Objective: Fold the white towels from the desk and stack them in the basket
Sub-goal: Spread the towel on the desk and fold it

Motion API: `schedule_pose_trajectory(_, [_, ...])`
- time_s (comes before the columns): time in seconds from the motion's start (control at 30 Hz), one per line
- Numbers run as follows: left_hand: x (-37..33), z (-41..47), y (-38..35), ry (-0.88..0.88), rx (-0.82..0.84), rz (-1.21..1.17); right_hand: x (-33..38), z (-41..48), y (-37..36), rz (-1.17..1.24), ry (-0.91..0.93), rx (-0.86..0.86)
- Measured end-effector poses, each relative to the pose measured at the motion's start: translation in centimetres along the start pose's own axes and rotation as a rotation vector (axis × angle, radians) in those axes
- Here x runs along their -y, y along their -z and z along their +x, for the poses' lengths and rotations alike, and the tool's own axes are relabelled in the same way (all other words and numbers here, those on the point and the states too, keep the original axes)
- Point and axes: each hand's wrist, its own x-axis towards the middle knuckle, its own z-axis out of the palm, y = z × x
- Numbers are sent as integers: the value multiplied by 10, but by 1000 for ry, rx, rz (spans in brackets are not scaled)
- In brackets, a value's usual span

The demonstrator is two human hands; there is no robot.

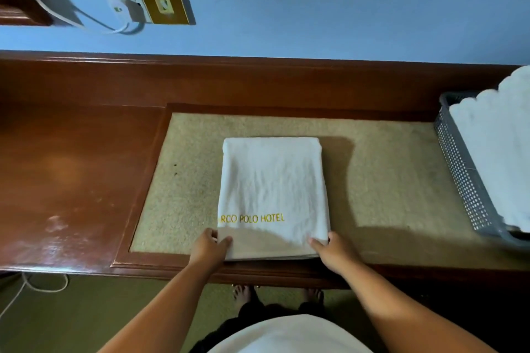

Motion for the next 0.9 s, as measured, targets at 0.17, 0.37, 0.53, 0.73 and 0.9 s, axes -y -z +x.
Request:
schedule_pose_trajectory(0.17, [12, -19, -5, -88, -49, -61, -9, -6, -2, 53, -21, -84])
schedule_pose_trajectory(0.37, [14, -22, -13, -11, -102, -96, -8, -13, -9, 0, -56, -181])
schedule_pose_trajectory(0.53, [1, -12, -10, 14, -16, -207, -3, -7, 1, 41, 12, -138])
schedule_pose_trajectory(0.73, [0, -6, -5, -55, 58, -75, -3, -12, 7, 149, 90, -155])
schedule_pose_trajectory(0.9, [1, -15, 6, -27, 55, -325, 1, -28, 16, 226, 192, -151])
